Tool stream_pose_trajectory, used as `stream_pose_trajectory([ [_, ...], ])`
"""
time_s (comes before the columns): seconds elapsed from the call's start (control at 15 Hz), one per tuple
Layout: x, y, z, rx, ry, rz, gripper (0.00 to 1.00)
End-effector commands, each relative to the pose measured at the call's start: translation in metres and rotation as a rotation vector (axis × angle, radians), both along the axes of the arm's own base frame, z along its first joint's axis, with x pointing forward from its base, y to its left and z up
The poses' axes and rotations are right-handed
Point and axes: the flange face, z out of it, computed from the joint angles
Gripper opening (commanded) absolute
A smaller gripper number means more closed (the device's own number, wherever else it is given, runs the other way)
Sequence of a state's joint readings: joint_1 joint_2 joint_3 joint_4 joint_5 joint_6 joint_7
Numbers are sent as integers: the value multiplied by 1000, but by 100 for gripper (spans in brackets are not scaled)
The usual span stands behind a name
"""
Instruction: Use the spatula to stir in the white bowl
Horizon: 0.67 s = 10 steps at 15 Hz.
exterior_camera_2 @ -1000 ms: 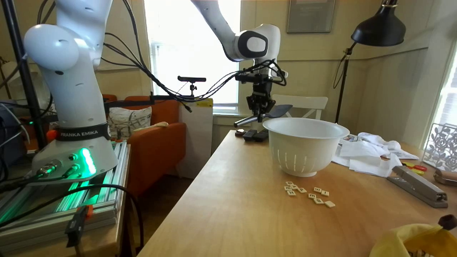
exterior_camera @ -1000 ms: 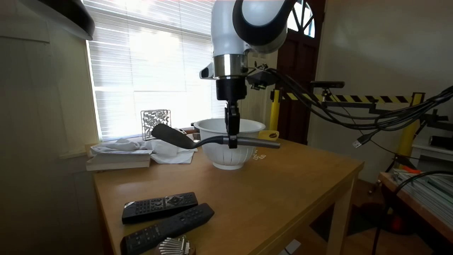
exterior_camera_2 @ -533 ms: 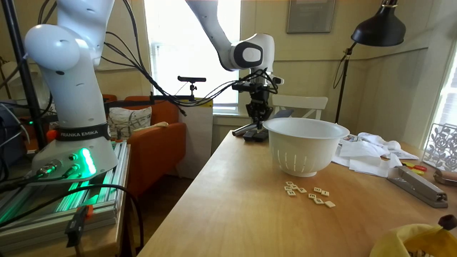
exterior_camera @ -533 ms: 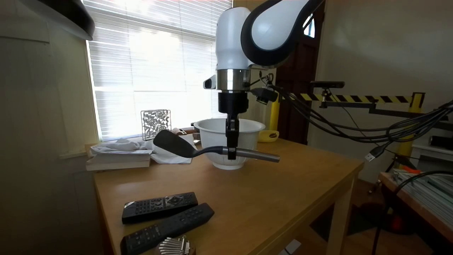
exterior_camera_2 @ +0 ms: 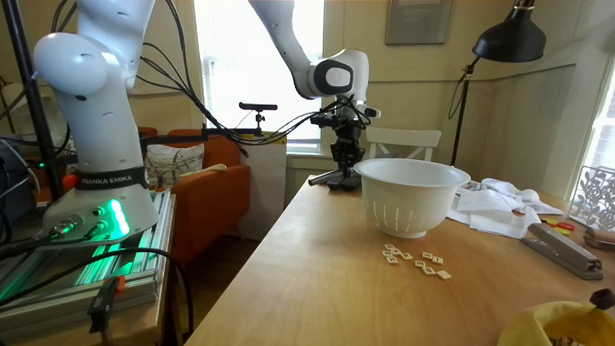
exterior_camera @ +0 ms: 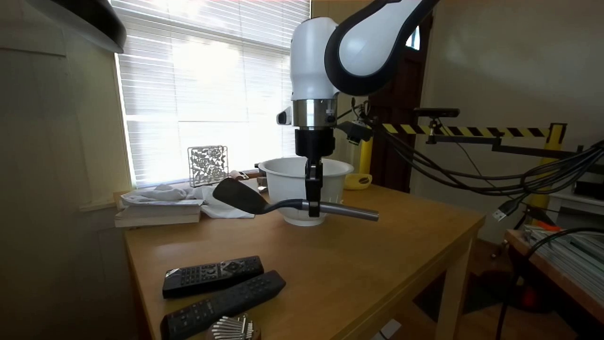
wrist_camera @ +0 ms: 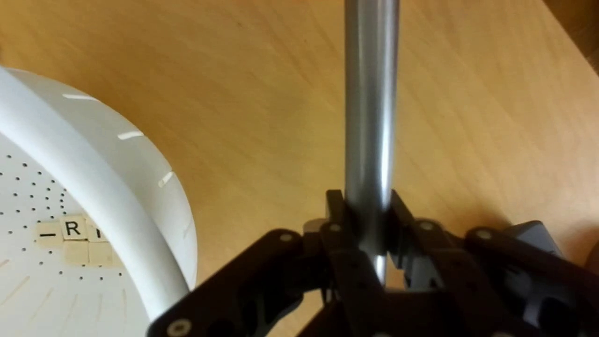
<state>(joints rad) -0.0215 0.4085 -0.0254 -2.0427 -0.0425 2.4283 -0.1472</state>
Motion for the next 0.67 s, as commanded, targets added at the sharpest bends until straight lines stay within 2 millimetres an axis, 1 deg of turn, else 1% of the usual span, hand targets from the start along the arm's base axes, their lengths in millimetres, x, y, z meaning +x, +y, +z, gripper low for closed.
stream_pose_trajectory([
  [0.0, -4, 4, -18, -7, 19, -11, 6],
  [0.33, -11, 9, -58, -16, 44, -57, 6],
  [0.47, -12, 12, -68, -17, 34, -65, 6],
  [0.6, -12, 14, -74, -18, 22, -70, 6],
])
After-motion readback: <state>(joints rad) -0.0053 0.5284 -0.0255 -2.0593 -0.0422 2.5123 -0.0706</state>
